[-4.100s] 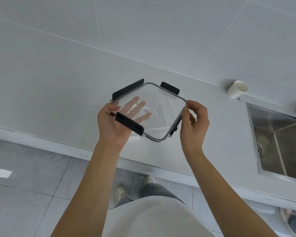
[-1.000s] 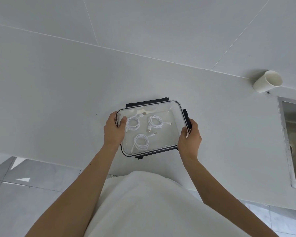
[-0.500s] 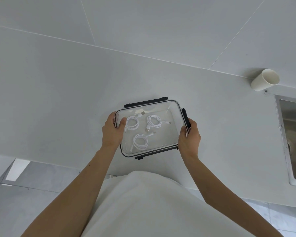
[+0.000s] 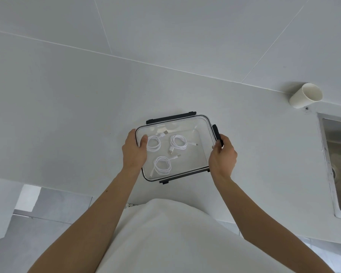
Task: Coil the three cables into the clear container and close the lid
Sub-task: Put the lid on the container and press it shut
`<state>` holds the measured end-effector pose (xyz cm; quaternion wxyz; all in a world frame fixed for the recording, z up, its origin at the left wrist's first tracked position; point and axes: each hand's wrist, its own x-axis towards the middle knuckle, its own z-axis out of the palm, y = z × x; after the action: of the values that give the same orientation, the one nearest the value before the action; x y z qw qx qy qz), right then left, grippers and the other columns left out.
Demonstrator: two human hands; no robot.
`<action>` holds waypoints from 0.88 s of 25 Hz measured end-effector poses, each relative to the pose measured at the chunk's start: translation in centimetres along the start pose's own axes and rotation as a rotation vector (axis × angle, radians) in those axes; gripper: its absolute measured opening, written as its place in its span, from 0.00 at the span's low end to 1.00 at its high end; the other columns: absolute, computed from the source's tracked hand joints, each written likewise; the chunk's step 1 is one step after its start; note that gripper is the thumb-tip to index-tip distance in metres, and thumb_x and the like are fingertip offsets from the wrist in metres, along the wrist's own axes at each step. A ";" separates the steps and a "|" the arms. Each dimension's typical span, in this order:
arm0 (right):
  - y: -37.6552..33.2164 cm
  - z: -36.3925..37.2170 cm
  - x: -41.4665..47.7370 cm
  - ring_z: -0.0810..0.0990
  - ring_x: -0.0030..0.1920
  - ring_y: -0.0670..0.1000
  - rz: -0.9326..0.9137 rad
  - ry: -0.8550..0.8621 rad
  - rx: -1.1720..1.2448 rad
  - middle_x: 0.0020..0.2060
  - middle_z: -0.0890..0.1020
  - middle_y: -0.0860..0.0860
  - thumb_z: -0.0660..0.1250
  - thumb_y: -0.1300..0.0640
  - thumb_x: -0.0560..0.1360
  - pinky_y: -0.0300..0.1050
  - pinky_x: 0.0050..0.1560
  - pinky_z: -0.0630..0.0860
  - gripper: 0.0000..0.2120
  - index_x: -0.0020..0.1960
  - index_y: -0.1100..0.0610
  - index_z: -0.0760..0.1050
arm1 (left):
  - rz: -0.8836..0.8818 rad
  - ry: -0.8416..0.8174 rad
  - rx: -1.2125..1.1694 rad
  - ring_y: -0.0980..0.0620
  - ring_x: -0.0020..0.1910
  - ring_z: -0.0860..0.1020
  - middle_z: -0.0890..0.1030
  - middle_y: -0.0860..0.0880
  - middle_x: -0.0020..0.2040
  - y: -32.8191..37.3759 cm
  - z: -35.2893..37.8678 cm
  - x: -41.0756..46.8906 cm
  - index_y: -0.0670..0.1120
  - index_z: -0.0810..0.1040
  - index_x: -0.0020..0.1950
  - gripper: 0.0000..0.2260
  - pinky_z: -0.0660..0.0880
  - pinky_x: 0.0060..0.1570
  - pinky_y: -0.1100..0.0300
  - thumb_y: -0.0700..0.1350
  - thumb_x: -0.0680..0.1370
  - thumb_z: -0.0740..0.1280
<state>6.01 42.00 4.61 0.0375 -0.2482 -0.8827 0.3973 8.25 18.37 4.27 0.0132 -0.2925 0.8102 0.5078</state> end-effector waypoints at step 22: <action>1.5 -0.8 0.4 0.77 0.37 0.55 -0.109 -0.138 0.010 0.40 0.82 0.54 0.58 0.58 0.82 0.48 0.39 0.74 0.08 0.57 0.55 0.75 | 0.115 -0.002 -0.091 0.57 0.53 0.78 0.82 0.50 0.57 -1.1 -1.1 -0.2 0.47 0.76 0.66 0.16 0.69 0.50 0.80 0.49 0.79 0.67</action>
<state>6.49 43.59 4.05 -0.0007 -0.1714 -0.8933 0.4154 9.25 17.24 3.95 -0.0285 -0.2452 0.8017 0.5444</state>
